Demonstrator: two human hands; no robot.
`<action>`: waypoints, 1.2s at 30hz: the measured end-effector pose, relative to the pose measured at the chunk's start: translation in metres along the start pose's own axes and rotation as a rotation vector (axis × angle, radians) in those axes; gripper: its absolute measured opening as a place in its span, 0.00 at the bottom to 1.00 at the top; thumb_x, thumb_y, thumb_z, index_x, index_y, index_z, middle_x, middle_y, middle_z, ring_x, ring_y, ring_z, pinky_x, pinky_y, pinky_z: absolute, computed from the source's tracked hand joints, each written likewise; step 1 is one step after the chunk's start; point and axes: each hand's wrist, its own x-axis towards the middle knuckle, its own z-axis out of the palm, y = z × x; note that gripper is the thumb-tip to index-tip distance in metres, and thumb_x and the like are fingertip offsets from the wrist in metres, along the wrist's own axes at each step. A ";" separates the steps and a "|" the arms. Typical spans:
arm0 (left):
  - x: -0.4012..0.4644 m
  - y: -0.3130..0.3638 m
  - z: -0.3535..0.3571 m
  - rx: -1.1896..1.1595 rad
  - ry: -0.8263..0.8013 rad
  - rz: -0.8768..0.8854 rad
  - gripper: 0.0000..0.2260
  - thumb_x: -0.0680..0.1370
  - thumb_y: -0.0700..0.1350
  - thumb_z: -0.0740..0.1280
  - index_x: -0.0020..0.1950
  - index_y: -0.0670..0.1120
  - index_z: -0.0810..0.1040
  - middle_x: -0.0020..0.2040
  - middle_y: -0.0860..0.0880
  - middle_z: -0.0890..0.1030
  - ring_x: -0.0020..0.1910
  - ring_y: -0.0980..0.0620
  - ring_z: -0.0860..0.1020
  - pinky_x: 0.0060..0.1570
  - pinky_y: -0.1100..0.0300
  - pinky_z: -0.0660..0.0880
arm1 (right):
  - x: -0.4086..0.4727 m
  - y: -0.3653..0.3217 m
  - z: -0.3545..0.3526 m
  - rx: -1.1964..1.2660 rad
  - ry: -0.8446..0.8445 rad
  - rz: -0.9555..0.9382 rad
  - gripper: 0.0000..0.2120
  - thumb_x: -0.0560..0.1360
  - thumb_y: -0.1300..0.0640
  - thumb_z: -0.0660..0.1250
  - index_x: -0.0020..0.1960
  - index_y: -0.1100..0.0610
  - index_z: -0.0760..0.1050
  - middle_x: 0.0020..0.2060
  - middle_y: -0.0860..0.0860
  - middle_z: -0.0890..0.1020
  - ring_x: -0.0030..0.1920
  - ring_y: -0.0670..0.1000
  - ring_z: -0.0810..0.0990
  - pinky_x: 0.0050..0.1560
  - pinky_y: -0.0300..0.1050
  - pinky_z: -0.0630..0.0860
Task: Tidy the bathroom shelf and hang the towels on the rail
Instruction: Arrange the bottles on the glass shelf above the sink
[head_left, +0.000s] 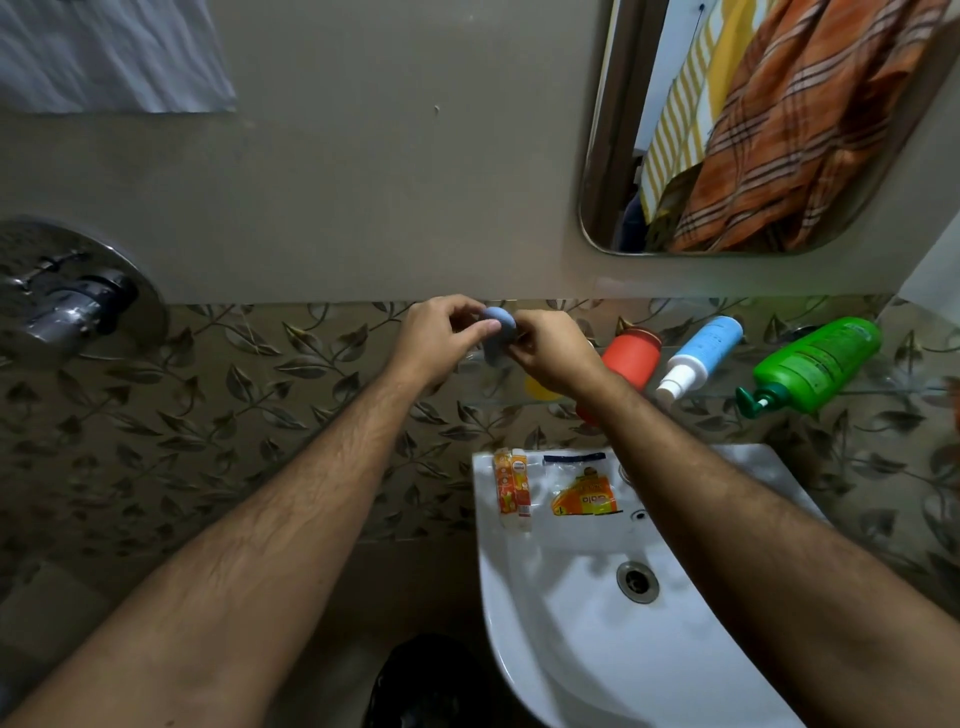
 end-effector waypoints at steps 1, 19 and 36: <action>0.000 -0.002 0.001 -0.023 -0.020 -0.022 0.15 0.74 0.50 0.73 0.59 0.48 0.81 0.53 0.51 0.83 0.52 0.56 0.80 0.53 0.59 0.78 | 0.000 0.001 -0.001 0.041 -0.010 0.027 0.10 0.76 0.55 0.68 0.55 0.58 0.80 0.47 0.54 0.84 0.47 0.53 0.82 0.50 0.56 0.80; -0.027 -0.023 0.012 -0.267 -0.074 -0.170 0.12 0.75 0.47 0.72 0.58 0.50 0.80 0.51 0.54 0.83 0.53 0.55 0.80 0.58 0.46 0.77 | -0.008 -0.007 -0.007 0.260 -0.132 0.071 0.15 0.76 0.57 0.70 0.61 0.59 0.78 0.55 0.55 0.83 0.51 0.48 0.80 0.53 0.43 0.77; -0.080 0.001 0.042 -0.006 0.230 0.165 0.07 0.74 0.43 0.73 0.51 0.44 0.81 0.45 0.49 0.82 0.43 0.58 0.77 0.42 0.73 0.72 | -0.016 0.013 -0.033 -0.148 -0.026 0.104 0.11 0.76 0.60 0.68 0.57 0.53 0.80 0.53 0.52 0.85 0.54 0.55 0.82 0.55 0.56 0.79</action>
